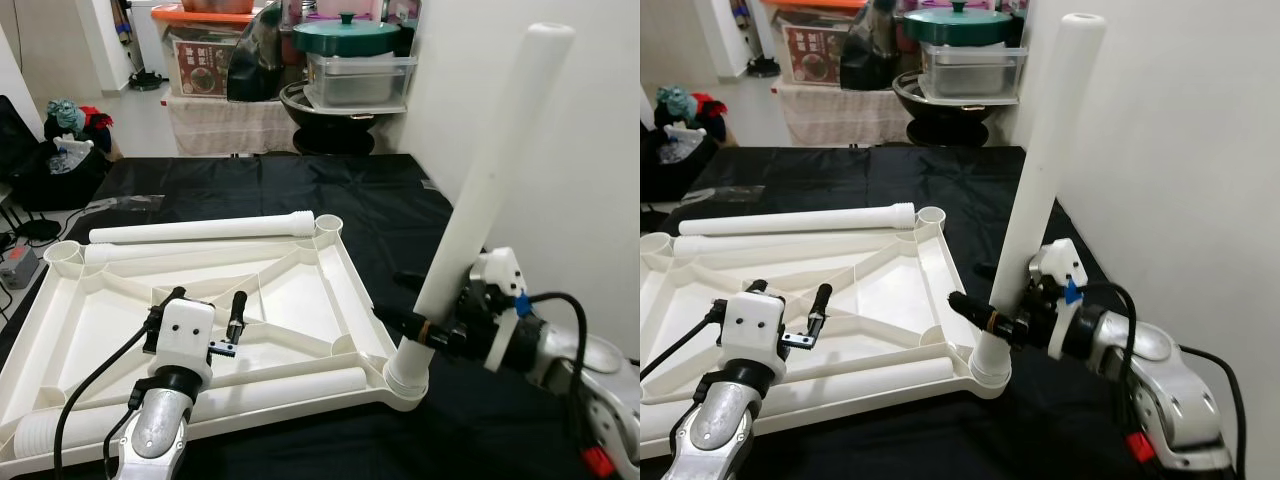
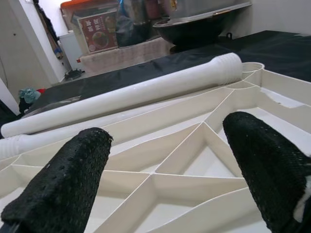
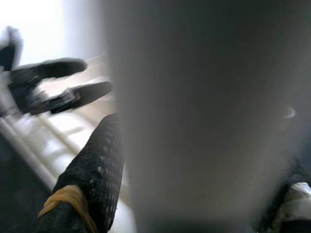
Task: Building children table
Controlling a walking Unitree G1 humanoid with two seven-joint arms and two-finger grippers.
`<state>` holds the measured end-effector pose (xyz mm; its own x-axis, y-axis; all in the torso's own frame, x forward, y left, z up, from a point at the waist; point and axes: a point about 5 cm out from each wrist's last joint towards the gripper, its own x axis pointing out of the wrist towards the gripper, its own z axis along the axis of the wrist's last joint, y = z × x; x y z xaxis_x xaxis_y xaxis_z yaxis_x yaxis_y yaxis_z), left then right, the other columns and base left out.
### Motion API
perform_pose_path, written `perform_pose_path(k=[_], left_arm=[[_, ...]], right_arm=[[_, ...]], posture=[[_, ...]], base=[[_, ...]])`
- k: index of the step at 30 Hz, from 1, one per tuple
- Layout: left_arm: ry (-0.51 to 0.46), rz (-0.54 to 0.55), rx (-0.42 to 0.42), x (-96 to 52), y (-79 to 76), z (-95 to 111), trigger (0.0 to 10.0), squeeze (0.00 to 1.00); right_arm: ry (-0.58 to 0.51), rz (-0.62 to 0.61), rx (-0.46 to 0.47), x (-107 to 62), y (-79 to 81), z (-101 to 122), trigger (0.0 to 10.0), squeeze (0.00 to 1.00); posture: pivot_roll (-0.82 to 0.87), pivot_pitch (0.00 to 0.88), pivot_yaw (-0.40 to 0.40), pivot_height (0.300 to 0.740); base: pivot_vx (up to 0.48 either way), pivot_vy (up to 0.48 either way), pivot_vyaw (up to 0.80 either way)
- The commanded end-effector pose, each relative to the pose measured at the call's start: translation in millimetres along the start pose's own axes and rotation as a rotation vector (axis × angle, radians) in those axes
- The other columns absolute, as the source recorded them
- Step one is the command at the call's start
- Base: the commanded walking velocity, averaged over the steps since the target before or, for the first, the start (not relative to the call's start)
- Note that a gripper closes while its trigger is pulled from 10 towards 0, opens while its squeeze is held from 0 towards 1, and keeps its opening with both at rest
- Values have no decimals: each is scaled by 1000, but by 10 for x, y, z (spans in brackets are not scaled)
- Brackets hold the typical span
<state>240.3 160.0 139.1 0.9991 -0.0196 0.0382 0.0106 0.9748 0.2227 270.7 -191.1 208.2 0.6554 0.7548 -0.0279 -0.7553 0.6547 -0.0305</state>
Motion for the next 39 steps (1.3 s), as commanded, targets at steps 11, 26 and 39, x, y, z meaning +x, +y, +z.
perform_pose_path(k=[11,26,39], left_arm=[[22,-10,12,-2,-18,-25,10000,0],[22,2,23,41,6,-38,10000,0],[31,3,21,74,28,-83,10000,0]], right_arm=[[47,-455,34,6,-299,-187,0,0],[173,-1204,264,-105,-308,-780,7647,0],[-31,-825,247,187,-283,-449,10000,0]], posture=[[72,0,-78,740],[85,0,-78,740],[84,0,-77,740]], base=[[0,0,0],[0,0,0],[0,0,0]])
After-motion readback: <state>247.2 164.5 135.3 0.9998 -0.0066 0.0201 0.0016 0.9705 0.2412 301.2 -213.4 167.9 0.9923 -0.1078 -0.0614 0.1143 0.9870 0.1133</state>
